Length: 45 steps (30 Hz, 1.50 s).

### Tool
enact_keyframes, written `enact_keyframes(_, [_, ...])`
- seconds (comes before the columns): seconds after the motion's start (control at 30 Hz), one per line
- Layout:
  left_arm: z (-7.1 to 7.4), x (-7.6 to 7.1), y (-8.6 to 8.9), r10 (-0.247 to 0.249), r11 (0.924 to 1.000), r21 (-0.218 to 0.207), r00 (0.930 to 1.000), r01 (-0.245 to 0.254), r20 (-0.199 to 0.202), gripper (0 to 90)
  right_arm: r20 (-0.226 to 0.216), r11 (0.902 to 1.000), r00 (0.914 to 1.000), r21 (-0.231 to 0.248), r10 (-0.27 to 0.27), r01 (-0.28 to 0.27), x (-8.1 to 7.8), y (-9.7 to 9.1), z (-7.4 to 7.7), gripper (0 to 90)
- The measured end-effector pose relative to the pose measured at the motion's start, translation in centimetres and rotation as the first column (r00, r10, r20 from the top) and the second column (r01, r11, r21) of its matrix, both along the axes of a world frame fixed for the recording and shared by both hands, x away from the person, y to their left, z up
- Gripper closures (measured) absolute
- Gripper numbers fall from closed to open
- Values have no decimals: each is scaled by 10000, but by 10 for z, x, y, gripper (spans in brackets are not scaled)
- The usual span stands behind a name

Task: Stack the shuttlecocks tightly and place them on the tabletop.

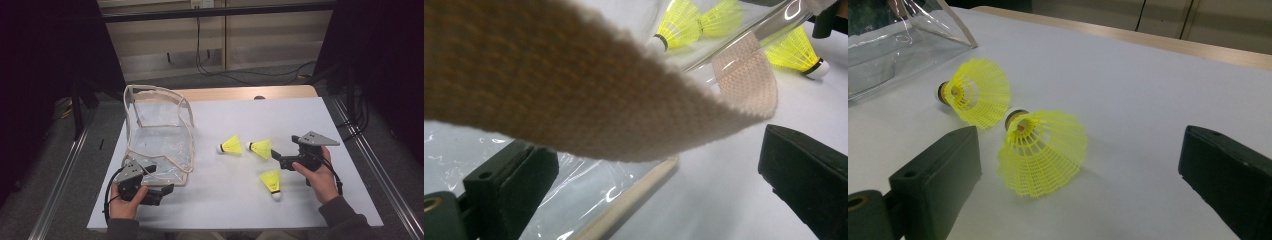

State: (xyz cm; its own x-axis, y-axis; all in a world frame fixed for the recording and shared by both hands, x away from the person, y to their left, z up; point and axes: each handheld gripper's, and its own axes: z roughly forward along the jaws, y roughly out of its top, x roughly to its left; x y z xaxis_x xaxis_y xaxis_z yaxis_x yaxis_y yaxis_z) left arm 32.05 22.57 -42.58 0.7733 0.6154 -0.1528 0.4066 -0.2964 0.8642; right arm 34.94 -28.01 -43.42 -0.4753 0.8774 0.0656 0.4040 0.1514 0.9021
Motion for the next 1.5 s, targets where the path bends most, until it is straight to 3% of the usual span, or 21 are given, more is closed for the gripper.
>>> enact_keyframes(0.2, [0, 0, 0, -4, 10000, 13, 10000, 4, 3, 26, 34, 9998, 10000, -171, -55, 56, 4, 4, 2, 13])
enact_keyframes(0.6, [0, 0, 0, 9, 10000, 27, 10000, -9, -21, 26, -347, 9996, 9991, 173, 224, -218, 10, 8, 3, 37])
enact_keyframes(0.87, [0, 0, 0, 14, 10000, 31, 10000, -14, -25, 26, -647, 9994, 9973, 54, 355, -352, 13, 9, 0, 104])
enact_keyframes(1.27, [1, 3, -2, -17, 10000, 45, 9999, 17, -102, 18, -934, 9979, 9944, 469, 493, -451, 14, 11, -2, 172])
enact_keyframes(1.5, [1, 2, -2, -12, 9999, 108, 10000, 13, -80, 18, -981, 9969, 9927, 422, 696, -657, 15, 14, -3, 212])
